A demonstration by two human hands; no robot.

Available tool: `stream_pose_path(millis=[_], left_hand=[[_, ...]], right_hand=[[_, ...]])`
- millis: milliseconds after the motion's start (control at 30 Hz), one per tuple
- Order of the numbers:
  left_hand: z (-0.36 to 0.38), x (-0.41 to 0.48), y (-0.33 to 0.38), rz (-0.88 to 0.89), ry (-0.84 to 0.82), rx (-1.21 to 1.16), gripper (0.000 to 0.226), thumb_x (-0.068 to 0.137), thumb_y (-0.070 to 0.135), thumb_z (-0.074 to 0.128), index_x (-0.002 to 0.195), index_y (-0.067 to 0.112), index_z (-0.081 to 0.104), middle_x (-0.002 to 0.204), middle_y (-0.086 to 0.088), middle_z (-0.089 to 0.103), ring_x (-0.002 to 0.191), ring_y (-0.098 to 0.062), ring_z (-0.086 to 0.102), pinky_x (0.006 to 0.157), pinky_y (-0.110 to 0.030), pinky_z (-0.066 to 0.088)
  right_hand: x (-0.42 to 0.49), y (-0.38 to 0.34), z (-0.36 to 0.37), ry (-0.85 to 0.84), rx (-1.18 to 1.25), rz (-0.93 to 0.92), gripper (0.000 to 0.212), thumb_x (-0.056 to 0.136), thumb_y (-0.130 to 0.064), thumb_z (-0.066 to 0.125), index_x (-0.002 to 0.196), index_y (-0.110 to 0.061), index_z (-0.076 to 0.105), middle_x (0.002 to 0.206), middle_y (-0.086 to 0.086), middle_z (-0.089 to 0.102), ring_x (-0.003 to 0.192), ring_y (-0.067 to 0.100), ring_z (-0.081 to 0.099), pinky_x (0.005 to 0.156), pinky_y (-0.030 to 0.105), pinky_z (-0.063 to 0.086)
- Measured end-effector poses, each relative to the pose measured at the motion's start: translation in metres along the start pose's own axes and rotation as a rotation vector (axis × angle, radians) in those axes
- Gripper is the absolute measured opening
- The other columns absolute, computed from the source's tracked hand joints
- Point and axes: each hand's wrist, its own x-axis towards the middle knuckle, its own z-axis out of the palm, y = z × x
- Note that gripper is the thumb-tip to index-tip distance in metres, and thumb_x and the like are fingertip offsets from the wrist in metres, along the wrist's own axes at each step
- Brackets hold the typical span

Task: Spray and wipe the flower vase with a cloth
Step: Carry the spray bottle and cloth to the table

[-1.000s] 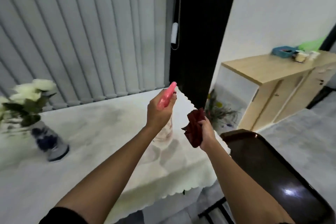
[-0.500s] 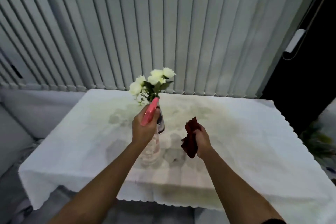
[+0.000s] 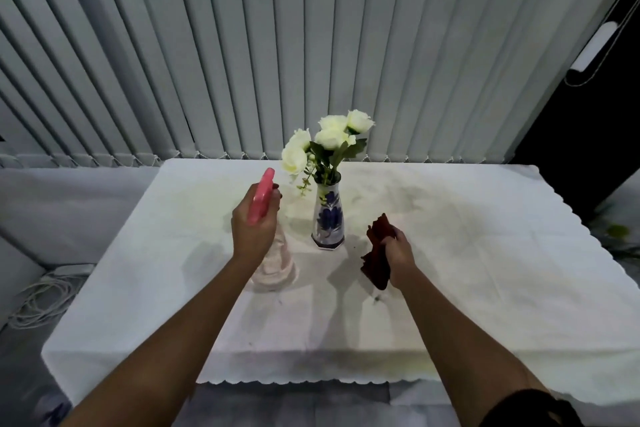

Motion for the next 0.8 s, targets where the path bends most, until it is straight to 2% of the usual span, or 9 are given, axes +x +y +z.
stream_pose_path(millis=[67,167,300,333,400,500,567,667,800], left_hand=[[0.003,0.007,-0.003,-0.026,-0.017,-0.029,0.011,0.093,0.022,0.059,0.103,0.021,0.063,0.089,-0.003,0.068,0.083,-0.029,0.068,0.083,-0.049,0.056],[0.008,0.013,-0.009,-0.037,-0.044,-0.030,0.012,0.091,0.028,0.060,0.102,0.024,0.063,0.087,0.005,0.069,0.084,-0.026,0.068,0.083,-0.048,0.056],[0.015,0.013,-0.019,-0.044,-0.036,-0.024,0.011,0.093,0.027,0.060,0.102,0.022,0.063,0.087,0.010,0.068,0.083,-0.025,0.068,0.082,-0.049,0.056],[0.015,0.013,-0.021,-0.045,-0.024,-0.021,0.012,0.093,0.028,0.060,0.103,0.023,0.063,0.087,0.010,0.068,0.083,-0.025,0.068,0.082,-0.050,0.056],[0.017,0.015,-0.023,-0.044,-0.010,-0.014,0.010,0.092,0.030,0.059,0.102,0.030,0.063,0.086,0.012,0.068,0.083,-0.025,0.068,0.082,-0.051,0.055],[0.016,0.021,-0.024,-0.050,0.023,-0.001,0.020,0.090,0.035,0.059,0.099,0.054,0.060,0.084,0.021,0.068,0.084,-0.017,0.067,0.084,-0.050,0.056],[0.017,0.022,-0.025,-0.055,0.040,0.010,0.024,0.089,0.040,0.058,0.098,0.062,0.057,0.087,0.027,0.067,0.085,-0.012,0.066,0.085,-0.048,0.056],[0.020,0.020,-0.024,-0.044,0.064,-0.001,0.023,0.088,0.044,0.058,0.099,0.064,0.057,0.088,0.028,0.067,0.087,-0.014,0.067,0.085,-0.048,0.056],[0.021,0.020,-0.026,-0.052,0.066,-0.006,0.026,0.088,0.041,0.059,0.100,0.064,0.058,0.091,0.027,0.068,0.089,-0.014,0.066,0.086,-0.049,0.056]], right_hand=[[0.005,0.005,-0.004,0.023,-0.038,-0.001,0.052,0.091,0.010,0.030,0.138,-0.010,0.042,0.132,0.010,0.055,0.111,0.025,0.062,0.081,0.048,0.053],[0.017,0.011,-0.011,0.094,-0.117,-0.001,0.051,0.089,0.008,0.031,0.135,-0.010,0.043,0.120,0.015,0.059,0.082,0.023,0.060,0.069,0.038,0.052],[0.040,0.022,-0.020,0.117,-0.323,-0.002,0.049,0.088,-0.004,0.038,0.130,-0.025,0.047,0.101,0.017,0.067,0.066,0.030,0.060,0.063,0.041,0.054],[0.043,0.024,-0.021,0.113,-0.419,-0.041,0.050,0.087,-0.006,0.039,0.130,-0.029,0.048,0.102,0.016,0.068,0.069,0.030,0.062,0.068,0.043,0.056],[0.048,0.026,-0.025,0.101,-0.679,-0.174,0.054,0.086,-0.005,0.041,0.133,-0.030,0.047,0.115,0.012,0.066,0.092,0.031,0.065,0.084,0.043,0.054],[0.050,0.030,-0.034,0.083,-1.061,-0.306,0.056,0.089,-0.007,0.046,0.141,-0.025,0.040,0.134,0.013,0.050,0.116,0.035,0.053,0.093,0.042,0.047],[0.048,0.037,-0.042,0.051,-1.277,-0.316,0.055,0.093,-0.014,0.046,0.145,-0.027,0.035,0.142,0.012,0.039,0.121,0.037,0.045,0.095,0.045,0.045],[0.038,0.049,-0.051,-0.010,-1.590,-0.339,0.053,0.097,-0.029,0.041,0.148,-0.030,0.025,0.152,0.009,0.024,0.127,0.037,0.033,0.097,0.046,0.041],[0.035,0.058,-0.054,0.007,-1.732,-0.360,0.055,0.100,-0.043,0.029,0.151,-0.033,0.012,0.159,0.007,0.012,0.130,0.035,0.031,0.102,0.046,0.034]])
